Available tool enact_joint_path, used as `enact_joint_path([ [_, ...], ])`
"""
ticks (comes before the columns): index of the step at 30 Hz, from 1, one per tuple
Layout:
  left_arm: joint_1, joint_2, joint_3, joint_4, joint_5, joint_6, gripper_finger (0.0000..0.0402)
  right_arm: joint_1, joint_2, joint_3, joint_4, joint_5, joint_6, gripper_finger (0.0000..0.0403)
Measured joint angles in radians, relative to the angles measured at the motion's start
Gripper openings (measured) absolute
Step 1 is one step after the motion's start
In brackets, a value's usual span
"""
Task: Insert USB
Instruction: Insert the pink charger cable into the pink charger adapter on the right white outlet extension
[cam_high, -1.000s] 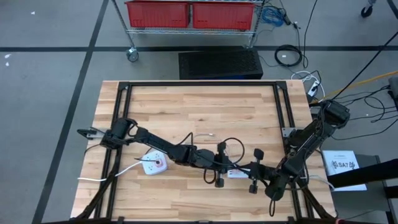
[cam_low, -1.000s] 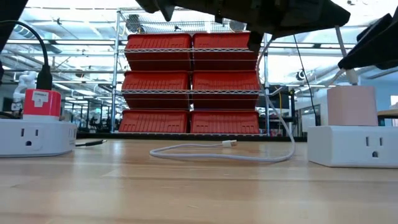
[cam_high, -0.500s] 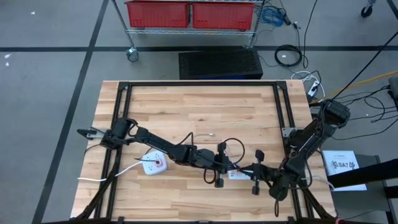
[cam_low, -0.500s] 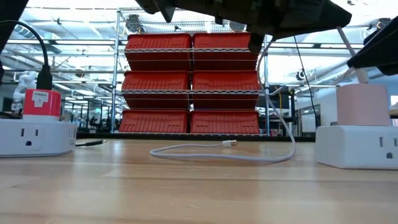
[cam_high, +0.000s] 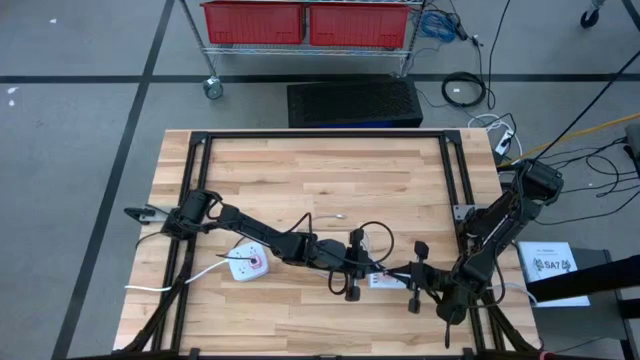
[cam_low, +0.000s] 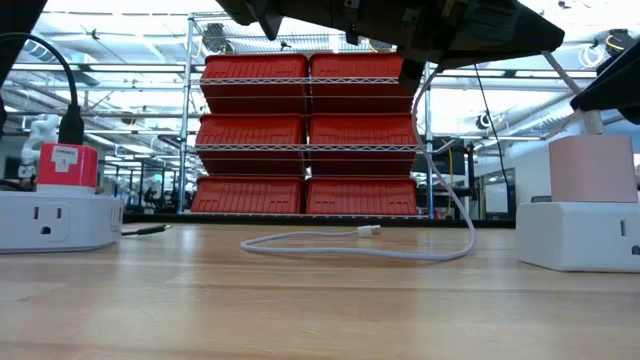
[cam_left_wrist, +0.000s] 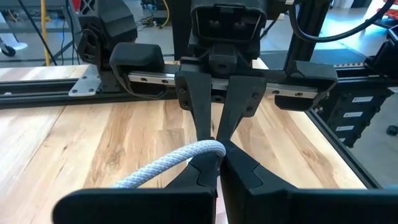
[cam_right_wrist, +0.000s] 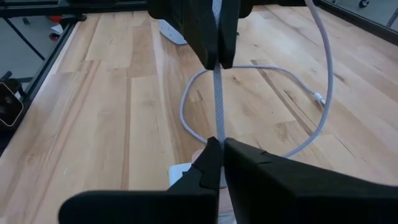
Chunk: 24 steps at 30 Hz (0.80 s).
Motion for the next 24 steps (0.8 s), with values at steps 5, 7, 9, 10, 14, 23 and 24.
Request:
enact_joint_path([
  [5,0.0,0.0,0.0,0.023,0.004,-0.001,0.003,0.007,0.0,0.0,-0.01,-0.003,0.012,0.0],
  [7,-0.004,-0.016,0.013,0.069,0.009,-0.001,0.0051,0.01,0.0,-0.002,-0.021,-0.003,0.013,0.0],
  [9,-0.005,-0.021,0.016,0.09,0.019,-0.001,0.0071,0.016,0.0,-0.001,-0.028,-0.003,0.024,0.0],
  [10,-0.005,-0.018,0.015,0.091,0.028,-0.001,0.0081,0.019,0.0,-0.001,-0.034,-0.001,0.036,0.0],
  [14,-0.003,-0.009,0.007,0.089,0.041,-0.001,0.0116,0.026,0.0,-0.001,-0.044,0.006,0.056,0.0],
  [23,-0.005,-0.054,0.008,0.003,0.042,-0.001,0.0136,0.025,0.032,0.001,-0.039,0.025,0.108,0.0],
  [24,-0.005,-0.056,0.008,-0.023,0.042,-0.001,0.0136,0.026,0.04,0.001,-0.036,0.035,0.118,0.0],
])
